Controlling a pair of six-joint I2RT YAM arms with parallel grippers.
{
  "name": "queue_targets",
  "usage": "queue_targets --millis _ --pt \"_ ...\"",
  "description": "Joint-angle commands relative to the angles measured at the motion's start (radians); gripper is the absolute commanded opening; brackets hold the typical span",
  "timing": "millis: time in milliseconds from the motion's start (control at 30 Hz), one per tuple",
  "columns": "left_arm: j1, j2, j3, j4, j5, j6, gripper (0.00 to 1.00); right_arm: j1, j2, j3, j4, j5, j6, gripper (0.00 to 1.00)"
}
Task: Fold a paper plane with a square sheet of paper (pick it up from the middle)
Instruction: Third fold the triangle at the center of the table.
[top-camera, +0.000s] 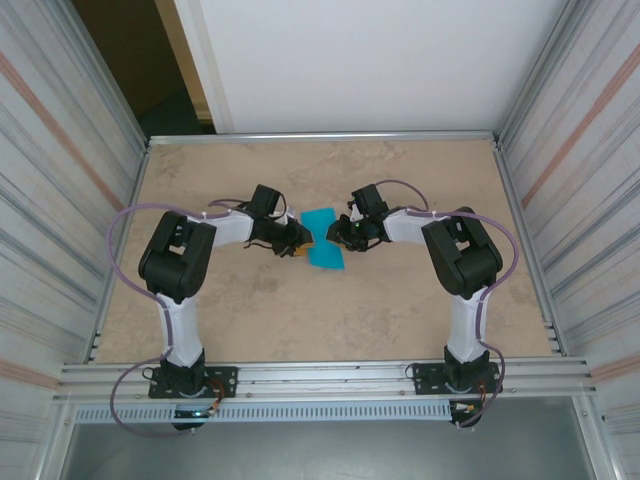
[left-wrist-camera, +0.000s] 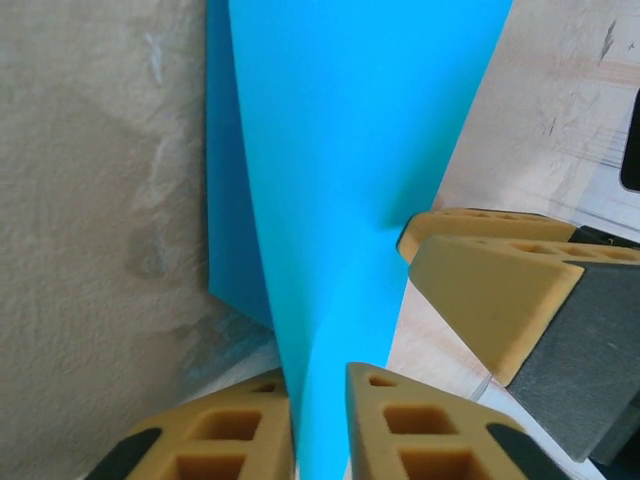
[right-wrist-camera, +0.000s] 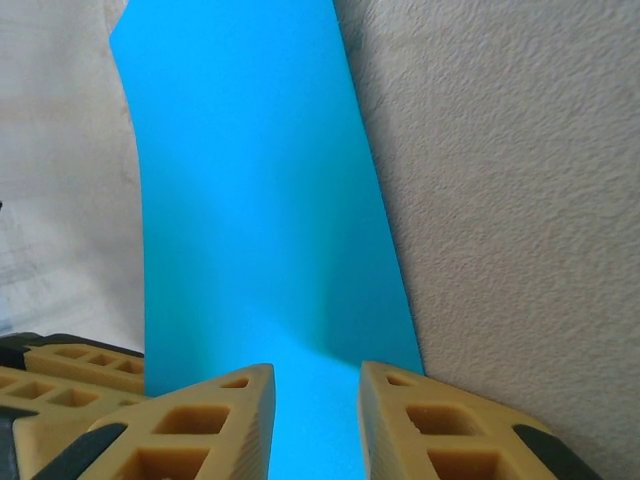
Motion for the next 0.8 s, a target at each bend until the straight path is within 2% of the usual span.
queue_targets --millis 0,167,433,600,767 --pt "0.007 0.016 0.014 0.002 0.022 -0.010 0.14 -0.003 -0.005 -0.046 -0.049 0.043 0.001 0.31" --pt "0.006 0.006 0.014 0.002 0.022 -0.021 0.06 -0.007 -0.097 -0.058 0.000 0.059 -0.045 0.41" --pt "0.008 -0.025 0.020 -0.001 0.026 -0.052 0.03 0.014 -0.297 -0.154 0.061 0.229 -0.224 0.65" --pt "0.007 -0.038 0.027 0.001 0.036 -0.081 0.03 0.097 -0.402 -0.257 0.154 0.367 -0.455 0.69" --pt "0.007 -0.046 0.028 0.002 0.040 -0.095 0.04 0.155 -0.441 -0.346 0.275 0.348 -0.607 0.74"
